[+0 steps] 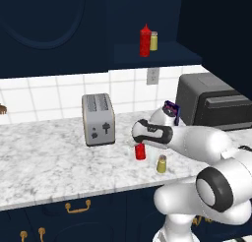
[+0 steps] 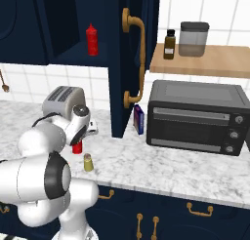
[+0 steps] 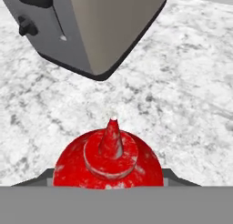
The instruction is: Put the shaker and condiment bottle from the counter next to their counterparts in the cabinet.
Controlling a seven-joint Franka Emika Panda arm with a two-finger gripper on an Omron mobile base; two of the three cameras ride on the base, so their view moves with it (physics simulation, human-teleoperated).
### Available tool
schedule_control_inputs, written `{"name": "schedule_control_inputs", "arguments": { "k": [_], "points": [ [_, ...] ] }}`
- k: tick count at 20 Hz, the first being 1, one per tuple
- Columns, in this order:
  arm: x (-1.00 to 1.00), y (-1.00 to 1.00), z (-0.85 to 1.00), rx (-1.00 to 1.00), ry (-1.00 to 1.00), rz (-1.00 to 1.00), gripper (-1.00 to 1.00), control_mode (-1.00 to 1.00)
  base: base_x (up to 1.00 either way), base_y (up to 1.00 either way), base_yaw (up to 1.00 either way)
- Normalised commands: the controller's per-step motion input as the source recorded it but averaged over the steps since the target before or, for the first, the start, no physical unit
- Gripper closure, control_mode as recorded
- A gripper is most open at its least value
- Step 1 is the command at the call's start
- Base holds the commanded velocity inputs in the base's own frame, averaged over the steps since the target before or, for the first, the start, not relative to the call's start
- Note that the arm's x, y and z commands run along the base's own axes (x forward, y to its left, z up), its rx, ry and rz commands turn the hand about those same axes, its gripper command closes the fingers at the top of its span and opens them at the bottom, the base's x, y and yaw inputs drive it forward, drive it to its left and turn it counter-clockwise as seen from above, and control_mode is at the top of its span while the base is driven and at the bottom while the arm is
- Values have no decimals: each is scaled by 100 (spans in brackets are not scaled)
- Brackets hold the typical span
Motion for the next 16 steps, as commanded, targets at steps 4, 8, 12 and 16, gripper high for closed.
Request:
{"name": "schedule_control_inputs", "arguments": {
  "k": [4, 8, 12, 16],
  "points": [
    [-22, 0, 54, -1, -14, -4, 100, -100, 0, 0, 0],
    [-2, 0, 51, -2, -8, -1, 100, -100, 0, 0, 0],
    [-5, 0, 44, 0, -11, 0, 100, -100, 0, 0, 0],
    [-3, 0, 46, 0, -8, 0, 100, -100, 0, 0, 0]
  ]
}}
